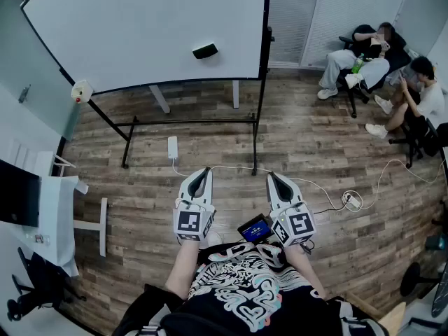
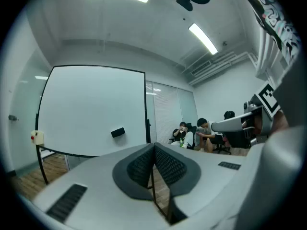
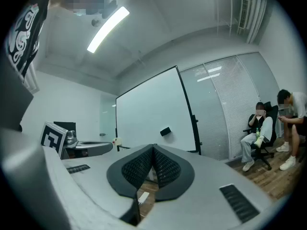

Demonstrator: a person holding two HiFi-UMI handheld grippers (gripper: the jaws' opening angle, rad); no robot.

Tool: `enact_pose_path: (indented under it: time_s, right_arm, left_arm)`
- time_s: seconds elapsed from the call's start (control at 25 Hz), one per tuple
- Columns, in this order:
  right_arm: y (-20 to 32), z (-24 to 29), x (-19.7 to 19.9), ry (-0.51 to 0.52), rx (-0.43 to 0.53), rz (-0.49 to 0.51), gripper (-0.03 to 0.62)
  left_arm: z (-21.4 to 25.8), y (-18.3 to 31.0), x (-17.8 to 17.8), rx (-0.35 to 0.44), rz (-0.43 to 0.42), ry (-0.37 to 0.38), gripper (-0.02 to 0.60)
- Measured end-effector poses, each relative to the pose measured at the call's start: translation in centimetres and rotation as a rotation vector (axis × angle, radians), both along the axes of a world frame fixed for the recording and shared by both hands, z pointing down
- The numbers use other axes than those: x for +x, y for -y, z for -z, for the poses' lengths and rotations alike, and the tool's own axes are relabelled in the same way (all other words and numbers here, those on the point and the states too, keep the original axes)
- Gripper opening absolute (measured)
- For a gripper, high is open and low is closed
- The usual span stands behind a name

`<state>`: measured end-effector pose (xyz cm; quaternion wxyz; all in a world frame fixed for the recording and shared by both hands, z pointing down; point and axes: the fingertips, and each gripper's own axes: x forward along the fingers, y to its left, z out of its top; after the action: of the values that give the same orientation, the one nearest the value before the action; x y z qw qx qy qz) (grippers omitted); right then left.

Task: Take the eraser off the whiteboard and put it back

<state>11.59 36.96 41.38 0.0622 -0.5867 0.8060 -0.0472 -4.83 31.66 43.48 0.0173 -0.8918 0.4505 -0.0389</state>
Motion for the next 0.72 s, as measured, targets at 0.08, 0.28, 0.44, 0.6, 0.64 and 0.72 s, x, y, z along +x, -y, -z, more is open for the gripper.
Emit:
enact_pose_path:
  time_s: [0.08,0.28,0.44,0.6,0.64,0.72]
  right_arm:
    - [0.1,0.2,0.1,-0.003,0.003,0.006,0.014]
    - [-0.8,0.7,0.2,-0.019,0.026,0.040,0.014]
    - [-1.2,0.8,0.6,0.045,0.045,0.090,0.014]
    - [-1.5,0.6,0.5,0.060,0.048,0.112,0.014]
    - [-1.4,0.5,0.5,0.056,0.045,0.113,0.014]
    - [-1.1,0.3,0.5,0.053,0.038,0.116,0.014]
  left_arm:
    - [0.6,-0.1,0.6,0.017,-0.009,0.013,0.028]
    - [1.6,-0.7,0.5,0.029,0.024,-0.014,0.028]
    - [0.9,-1.3,1.0,0.017,0.043,-0.013,0.028]
    - [0.4,-1.7,1.6,0.014,0.035,0.018,0.028]
    - [0.4,-1.7,1.6,0.018,0.038,0.029,0.028]
    - [0.4,-1.5,1.5,0.030,0.044,0.041,0.028]
